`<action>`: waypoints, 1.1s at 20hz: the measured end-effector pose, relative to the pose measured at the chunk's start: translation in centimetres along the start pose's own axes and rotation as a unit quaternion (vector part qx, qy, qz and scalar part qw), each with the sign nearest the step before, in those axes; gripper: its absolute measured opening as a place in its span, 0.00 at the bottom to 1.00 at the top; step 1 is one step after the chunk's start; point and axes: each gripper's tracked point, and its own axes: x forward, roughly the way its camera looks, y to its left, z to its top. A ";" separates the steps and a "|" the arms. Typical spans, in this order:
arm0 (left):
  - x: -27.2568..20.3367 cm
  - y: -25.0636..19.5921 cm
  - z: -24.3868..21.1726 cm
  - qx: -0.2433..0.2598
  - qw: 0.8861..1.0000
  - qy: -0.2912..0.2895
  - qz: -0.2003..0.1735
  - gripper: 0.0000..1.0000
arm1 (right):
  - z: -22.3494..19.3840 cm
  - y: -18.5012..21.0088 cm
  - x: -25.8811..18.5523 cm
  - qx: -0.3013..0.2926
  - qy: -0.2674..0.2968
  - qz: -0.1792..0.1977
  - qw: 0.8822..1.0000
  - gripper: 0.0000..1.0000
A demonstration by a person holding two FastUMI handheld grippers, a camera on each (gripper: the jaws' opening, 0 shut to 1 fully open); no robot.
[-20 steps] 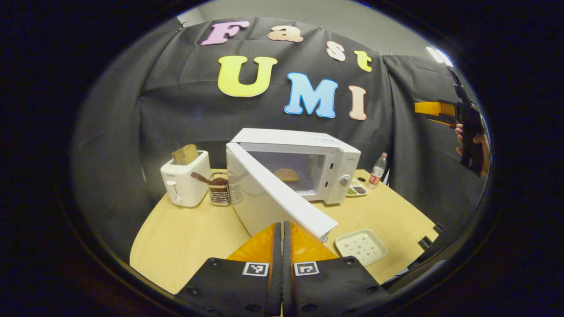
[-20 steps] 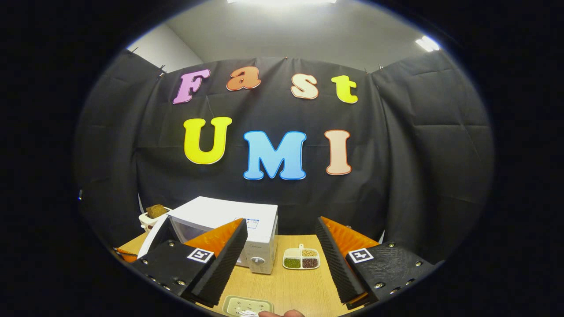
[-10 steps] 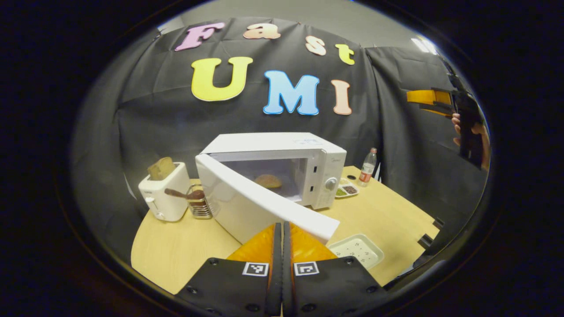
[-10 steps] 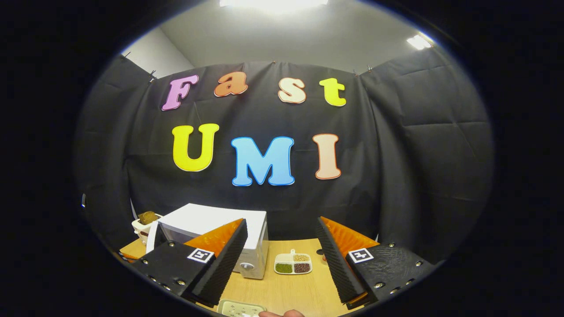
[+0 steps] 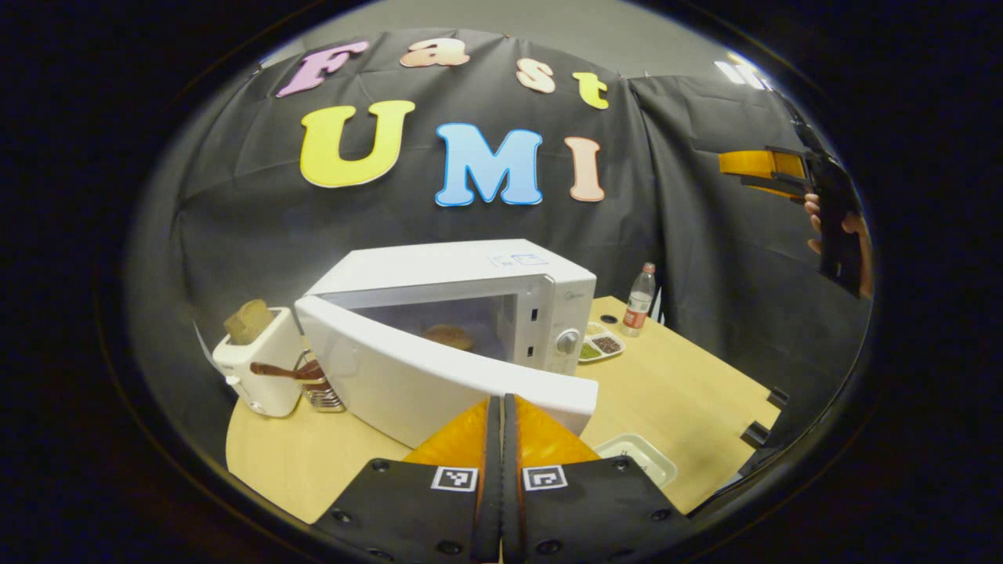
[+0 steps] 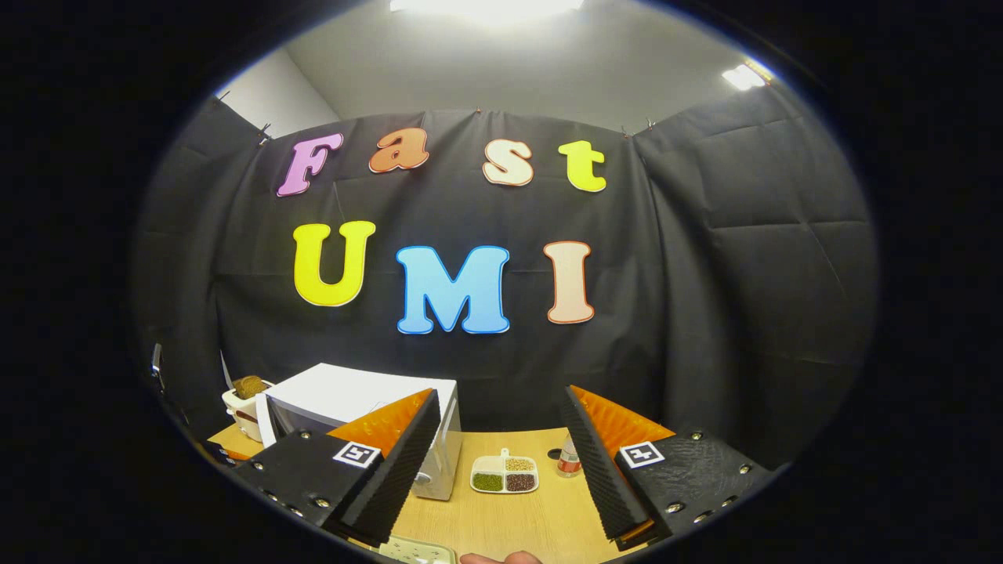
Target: Open the microwave oven with the left hand, put the food in, and close the microwave oven.
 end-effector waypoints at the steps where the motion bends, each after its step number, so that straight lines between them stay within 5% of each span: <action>1: 0.5 -0.3 0.3 0.002 1.000 -0.002 -0.003 0.07 | 0.2 -0.3 0.1 -0.001 -0.003 -0.001 1.000 0.95; 22: 10.1 -2.6 4.6 0.000 0.999 -0.022 0.028 0.07 | 1.3 -3.7 -1.9 0.023 -0.028 -0.031 0.999 0.95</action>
